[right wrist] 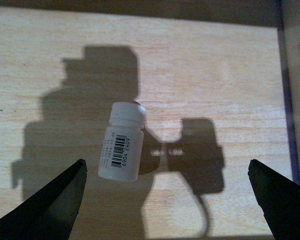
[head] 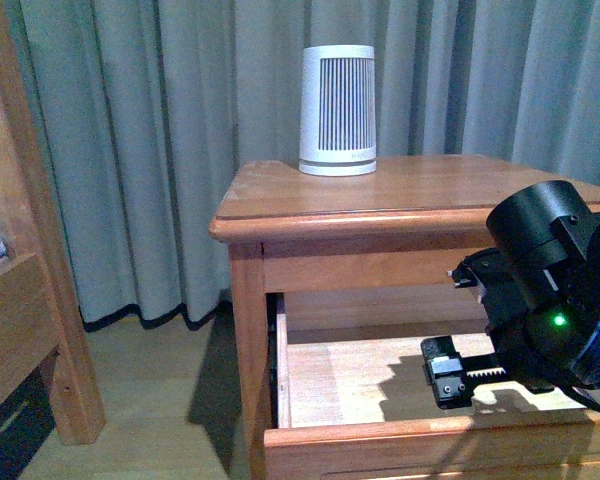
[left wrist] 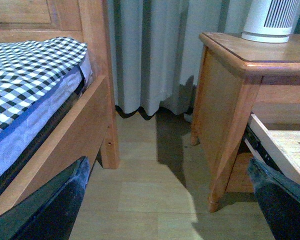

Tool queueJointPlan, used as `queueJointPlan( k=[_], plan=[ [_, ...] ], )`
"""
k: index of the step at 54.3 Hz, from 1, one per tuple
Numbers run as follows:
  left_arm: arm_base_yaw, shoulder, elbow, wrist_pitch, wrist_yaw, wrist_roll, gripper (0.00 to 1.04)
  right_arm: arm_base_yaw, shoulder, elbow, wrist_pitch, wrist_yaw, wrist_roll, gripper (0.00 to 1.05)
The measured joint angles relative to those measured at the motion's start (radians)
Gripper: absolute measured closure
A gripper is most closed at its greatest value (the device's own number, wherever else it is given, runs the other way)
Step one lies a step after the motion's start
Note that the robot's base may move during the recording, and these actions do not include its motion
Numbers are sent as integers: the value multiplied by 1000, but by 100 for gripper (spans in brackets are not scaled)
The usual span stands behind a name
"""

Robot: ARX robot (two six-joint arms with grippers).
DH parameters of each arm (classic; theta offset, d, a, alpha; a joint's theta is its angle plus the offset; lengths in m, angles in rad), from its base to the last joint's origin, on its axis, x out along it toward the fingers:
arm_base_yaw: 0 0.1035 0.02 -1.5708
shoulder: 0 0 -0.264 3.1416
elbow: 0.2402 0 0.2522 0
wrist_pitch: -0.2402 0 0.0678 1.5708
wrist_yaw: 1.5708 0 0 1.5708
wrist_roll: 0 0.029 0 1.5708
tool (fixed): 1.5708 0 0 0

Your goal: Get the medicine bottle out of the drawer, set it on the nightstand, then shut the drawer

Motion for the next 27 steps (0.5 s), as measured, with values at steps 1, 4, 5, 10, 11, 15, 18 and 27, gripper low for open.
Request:
queueJointPlan(
  k=[1, 4, 5, 10, 11, 15, 18, 27],
  plan=[
    [0, 0, 0, 0, 0, 0, 7, 0, 7, 3, 0, 3, 3, 7],
    [0, 0, 0, 0, 0, 0, 7, 0, 18, 11, 0, 5, 8, 7],
    [0, 0, 0, 0, 0, 0, 7, 0, 23, 14, 0, 5, 10, 7],
    [0, 0, 0, 0, 0, 0, 7, 0, 40, 31, 3, 4, 14, 7],
    [0, 0, 0, 0, 0, 0, 7, 0, 44, 35, 3, 3, 15, 7],
    [0, 0, 0, 0, 0, 0, 7, 0, 57, 49, 3, -3, 25, 7],
    [0, 0, 0, 0, 0, 0, 7, 0, 66, 58, 3, -4, 31, 7],
    [0, 0, 0, 0, 0, 0, 7, 6, 92, 85, 3, -11, 44, 7]
  ],
)
